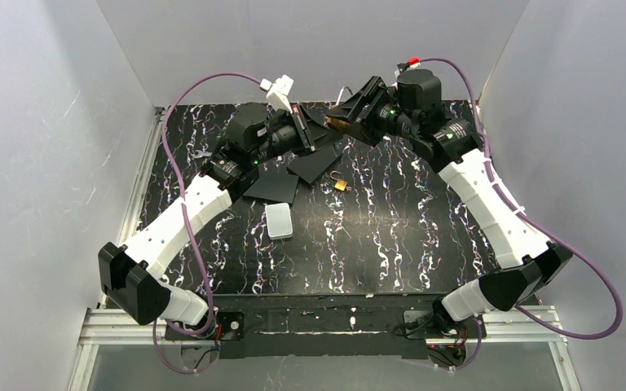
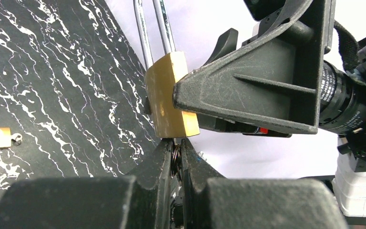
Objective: Unlock with the key
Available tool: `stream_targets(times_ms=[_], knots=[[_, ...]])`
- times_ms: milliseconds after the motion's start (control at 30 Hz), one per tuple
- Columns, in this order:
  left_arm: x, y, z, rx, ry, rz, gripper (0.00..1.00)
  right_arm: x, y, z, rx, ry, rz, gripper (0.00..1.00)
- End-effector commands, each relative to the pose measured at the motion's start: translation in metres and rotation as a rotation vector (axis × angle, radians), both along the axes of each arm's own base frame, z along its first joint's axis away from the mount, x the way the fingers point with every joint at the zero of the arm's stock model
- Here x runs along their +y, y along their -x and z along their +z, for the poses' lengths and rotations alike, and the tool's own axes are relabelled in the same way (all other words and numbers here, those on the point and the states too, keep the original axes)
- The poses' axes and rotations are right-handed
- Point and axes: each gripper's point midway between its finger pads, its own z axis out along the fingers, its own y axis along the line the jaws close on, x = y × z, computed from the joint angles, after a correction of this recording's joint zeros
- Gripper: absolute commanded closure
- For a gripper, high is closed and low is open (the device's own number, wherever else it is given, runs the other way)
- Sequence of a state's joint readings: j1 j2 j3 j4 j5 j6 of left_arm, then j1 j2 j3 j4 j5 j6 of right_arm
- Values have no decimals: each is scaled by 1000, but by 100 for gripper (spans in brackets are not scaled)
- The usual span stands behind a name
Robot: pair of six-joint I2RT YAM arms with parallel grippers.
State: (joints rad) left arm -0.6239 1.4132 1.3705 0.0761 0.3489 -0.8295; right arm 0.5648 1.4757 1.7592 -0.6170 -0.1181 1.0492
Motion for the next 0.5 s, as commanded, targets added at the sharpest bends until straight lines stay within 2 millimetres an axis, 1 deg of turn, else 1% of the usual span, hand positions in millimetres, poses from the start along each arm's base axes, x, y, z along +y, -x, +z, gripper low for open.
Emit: stream_targets(times_ms=[0, 200, 467], knots=[[18, 3, 56, -105, 92, 30, 100, 8, 20, 64, -157, -175, 76, 99], [21, 4, 67, -117, 112, 32, 100, 12, 23, 68, -166, -203, 97, 99], [24, 3, 82, -127, 151, 31, 100, 14, 29, 80, -207, -268, 124, 99]])
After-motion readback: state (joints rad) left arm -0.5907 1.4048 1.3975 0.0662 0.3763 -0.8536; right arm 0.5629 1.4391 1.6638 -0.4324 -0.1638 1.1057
